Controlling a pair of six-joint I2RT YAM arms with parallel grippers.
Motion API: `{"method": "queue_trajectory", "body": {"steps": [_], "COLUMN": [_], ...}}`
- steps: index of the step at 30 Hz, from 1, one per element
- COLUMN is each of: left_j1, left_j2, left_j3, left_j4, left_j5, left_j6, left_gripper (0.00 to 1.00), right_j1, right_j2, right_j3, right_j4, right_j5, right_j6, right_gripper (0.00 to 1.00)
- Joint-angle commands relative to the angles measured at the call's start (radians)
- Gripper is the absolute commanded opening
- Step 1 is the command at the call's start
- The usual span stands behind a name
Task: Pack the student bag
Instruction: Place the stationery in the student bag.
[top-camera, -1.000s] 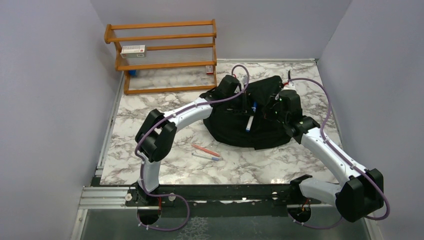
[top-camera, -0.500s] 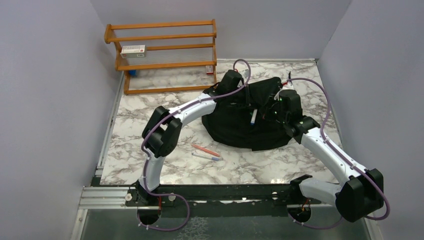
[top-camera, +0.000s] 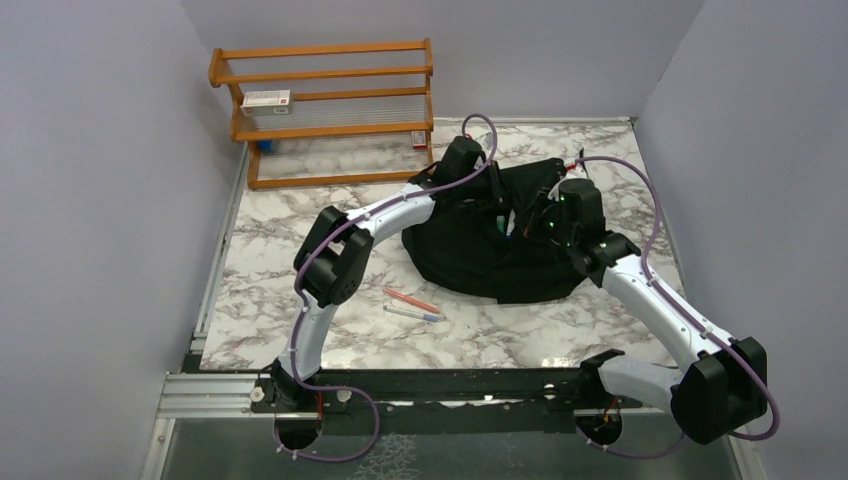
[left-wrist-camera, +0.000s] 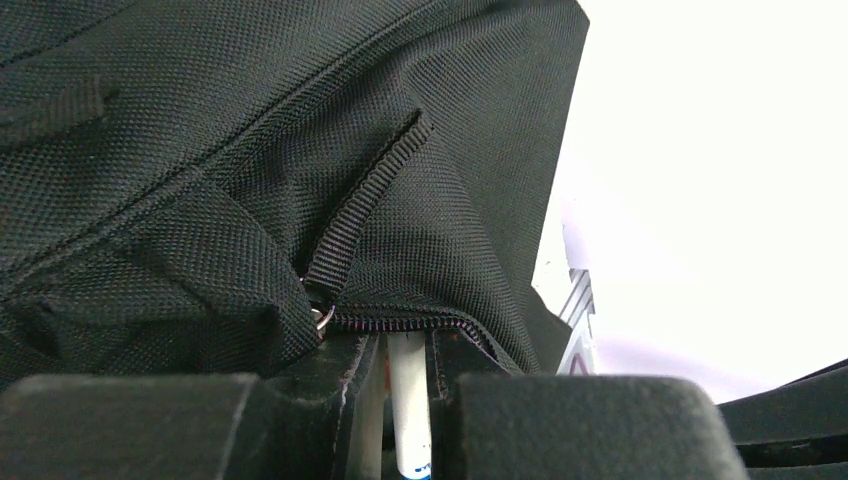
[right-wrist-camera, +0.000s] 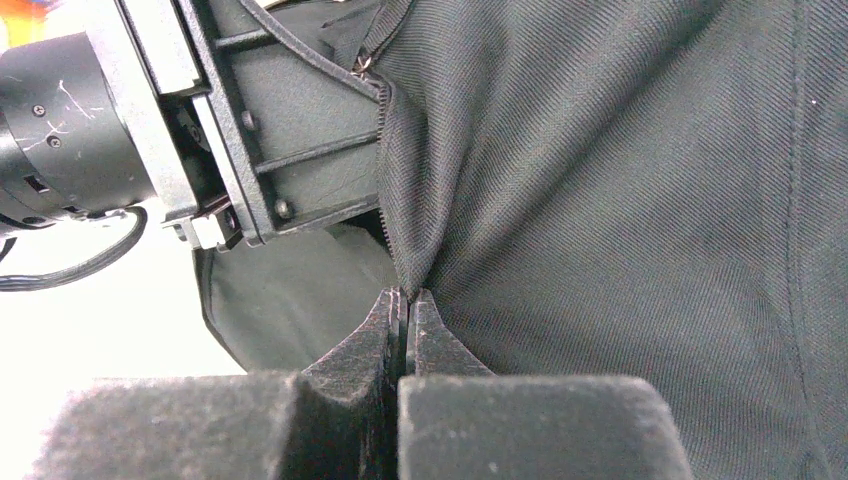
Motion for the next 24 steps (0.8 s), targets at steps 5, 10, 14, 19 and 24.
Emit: {"method": "queue_trajectory", "body": {"steps": [5, 10, 14, 19, 24], "left_j1": [0.002, -0.005, -0.007, -0.007, -0.006], "left_j2": [0.012, 0.023, 0.016, -0.010, -0.043], "left_j3": [0.029, 0.042, 0.035, 0.016, -0.030], "left_j4": [0.139, 0.142, 0.140, 0.115, 0.111], "left_j5": [-0.060, -0.050, -0.045, -0.051, -0.059], "left_j6": [-0.062, -0.049, -0.037, -0.004, 0.019], "left_gripper": [0.00, 0.18, 0.27, 0.30, 0.33], "right_j1": [0.008, 0.008, 0.008, 0.008, 0.007], "right_j2": [-0.007, 0.001, 0.007, 0.006, 0.008], "right_j3": [0.006, 0.008, 0.014, 0.013, 0.014], "right_j4": [0.044, 0.043, 0.042, 0.039, 0.036], "right_j5": [-0.103, -0.098, -0.088, -0.083, -0.075], "right_j6": [0.057, 0.056, 0.055, 0.053, 0.047], "right_gripper": [0.01, 0.01, 0.01, 0.01, 0.01]}}
